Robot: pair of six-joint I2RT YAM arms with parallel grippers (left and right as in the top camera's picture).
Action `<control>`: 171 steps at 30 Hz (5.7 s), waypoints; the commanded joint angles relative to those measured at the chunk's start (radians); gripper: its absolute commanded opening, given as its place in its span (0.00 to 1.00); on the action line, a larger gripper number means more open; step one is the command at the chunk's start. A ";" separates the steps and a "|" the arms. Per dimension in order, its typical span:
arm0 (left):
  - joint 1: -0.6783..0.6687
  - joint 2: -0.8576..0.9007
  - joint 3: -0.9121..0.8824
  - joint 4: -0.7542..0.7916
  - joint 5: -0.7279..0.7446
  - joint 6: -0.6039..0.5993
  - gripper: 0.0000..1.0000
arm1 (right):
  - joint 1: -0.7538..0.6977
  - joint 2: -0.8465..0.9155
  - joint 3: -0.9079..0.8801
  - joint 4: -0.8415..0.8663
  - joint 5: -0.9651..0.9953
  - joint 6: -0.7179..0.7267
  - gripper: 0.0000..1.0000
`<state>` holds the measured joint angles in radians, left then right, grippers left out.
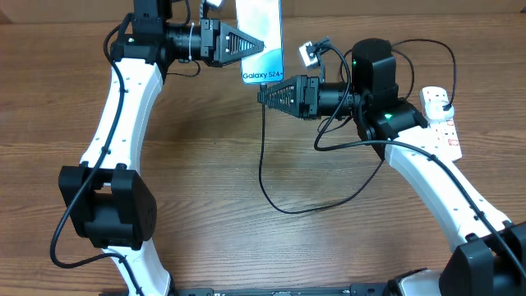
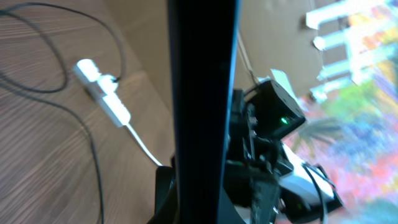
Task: Plug charger to phone and switch on socket
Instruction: 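Open the right gripper and pull it away from the plugged phone, then lower the phone with the left gripper toward the table, then open the left gripper to lay the phone flat, move right gripper to power strip, then position the right gripper over the power strip's orange switch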
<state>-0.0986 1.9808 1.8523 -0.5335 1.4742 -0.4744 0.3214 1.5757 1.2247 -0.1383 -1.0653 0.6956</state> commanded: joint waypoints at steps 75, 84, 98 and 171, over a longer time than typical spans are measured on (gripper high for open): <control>-0.184 0.280 -0.050 -0.434 -0.746 0.207 0.08 | -0.002 -0.016 0.018 -0.654 0.602 -0.128 1.00; -0.184 0.323 -0.050 -0.442 -0.724 0.209 0.09 | -0.002 -0.016 0.018 -0.654 0.602 -0.128 1.00; -0.191 0.340 -0.050 -0.461 -0.772 0.208 0.14 | -0.002 -0.016 0.018 -0.695 0.601 -0.128 1.00; -0.117 -0.173 0.211 -0.570 -1.404 0.205 1.00 | -0.860 0.431 0.514 -0.904 1.154 -0.250 1.00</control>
<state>-0.2142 1.8118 2.0670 -1.1030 0.0803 -0.2630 -0.5369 2.0182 1.7607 -1.0729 0.0578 0.4175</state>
